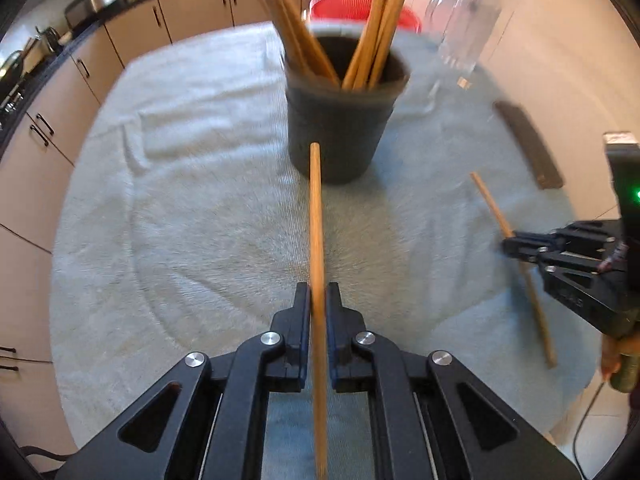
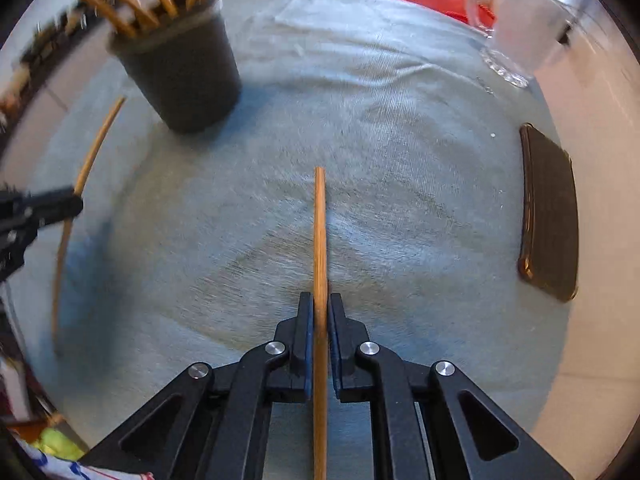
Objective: Organize utensils
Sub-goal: 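Lift both held chopsticks upright and carry them over the black holder, then lower both chopsticks into the black holder and open both grippers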
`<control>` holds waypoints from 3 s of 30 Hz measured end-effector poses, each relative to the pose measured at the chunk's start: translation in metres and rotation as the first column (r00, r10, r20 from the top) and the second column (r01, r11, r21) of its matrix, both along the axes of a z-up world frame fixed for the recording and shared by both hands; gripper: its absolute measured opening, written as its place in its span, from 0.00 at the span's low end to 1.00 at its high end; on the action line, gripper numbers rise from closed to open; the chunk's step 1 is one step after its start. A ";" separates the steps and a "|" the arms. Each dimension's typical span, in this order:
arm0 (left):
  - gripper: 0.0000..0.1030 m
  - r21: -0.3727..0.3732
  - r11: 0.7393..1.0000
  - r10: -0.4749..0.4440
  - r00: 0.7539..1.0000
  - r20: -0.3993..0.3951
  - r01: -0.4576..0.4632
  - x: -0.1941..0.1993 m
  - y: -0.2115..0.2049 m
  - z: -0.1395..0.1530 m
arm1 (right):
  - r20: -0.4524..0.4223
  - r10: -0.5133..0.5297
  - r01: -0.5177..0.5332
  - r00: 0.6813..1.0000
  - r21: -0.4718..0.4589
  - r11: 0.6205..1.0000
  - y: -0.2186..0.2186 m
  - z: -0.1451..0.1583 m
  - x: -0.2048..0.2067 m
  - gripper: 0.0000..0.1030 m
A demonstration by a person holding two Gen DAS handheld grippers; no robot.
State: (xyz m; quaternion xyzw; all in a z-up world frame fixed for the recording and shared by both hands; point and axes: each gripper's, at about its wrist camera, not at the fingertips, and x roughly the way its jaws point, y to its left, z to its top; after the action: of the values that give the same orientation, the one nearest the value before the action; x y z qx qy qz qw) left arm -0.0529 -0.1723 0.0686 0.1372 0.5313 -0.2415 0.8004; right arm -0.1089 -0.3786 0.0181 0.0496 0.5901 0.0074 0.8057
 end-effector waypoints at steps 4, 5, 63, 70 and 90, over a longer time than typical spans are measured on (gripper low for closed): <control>0.07 -0.071 0.997 -0.011 0.995 0.097 0.018 -0.031 0.017 0.031 | 0.118 -0.036 0.027 0.992 0.073 0.997 0.002 0.024 -0.017 0.07; 0.07 -0.086 0.996 -0.009 0.993 0.114 0.019 -0.038 0.023 0.038 | 0.150 -0.043 0.031 0.988 0.084 0.996 0.003 0.031 -0.021 0.07; 0.07 -0.461 0.882 0.326 0.837 0.440 -0.100 0.046 -0.010 0.133 | 0.820 -0.361 0.179 0.444 0.313 0.933 0.030 0.143 0.066 0.08; 0.07 -0.452 0.885 0.328 0.840 0.433 -0.113 0.050 -0.010 0.126 | 0.815 -0.349 0.178 0.462 0.300 0.937 0.034 0.139 0.066 0.08; 0.07 -0.460 0.879 0.343 0.838 0.424 -0.127 0.037 0.002 0.122 | 0.823 -0.305 0.139 0.480 0.273 0.952 0.044 0.148 0.046 0.32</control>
State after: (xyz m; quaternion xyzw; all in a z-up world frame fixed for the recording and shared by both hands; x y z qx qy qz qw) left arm -0.0155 -0.1706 0.1906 -0.0464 0.2585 -0.2027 0.9434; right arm -0.0625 -0.3349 0.1657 0.1835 0.1006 -0.0239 0.9776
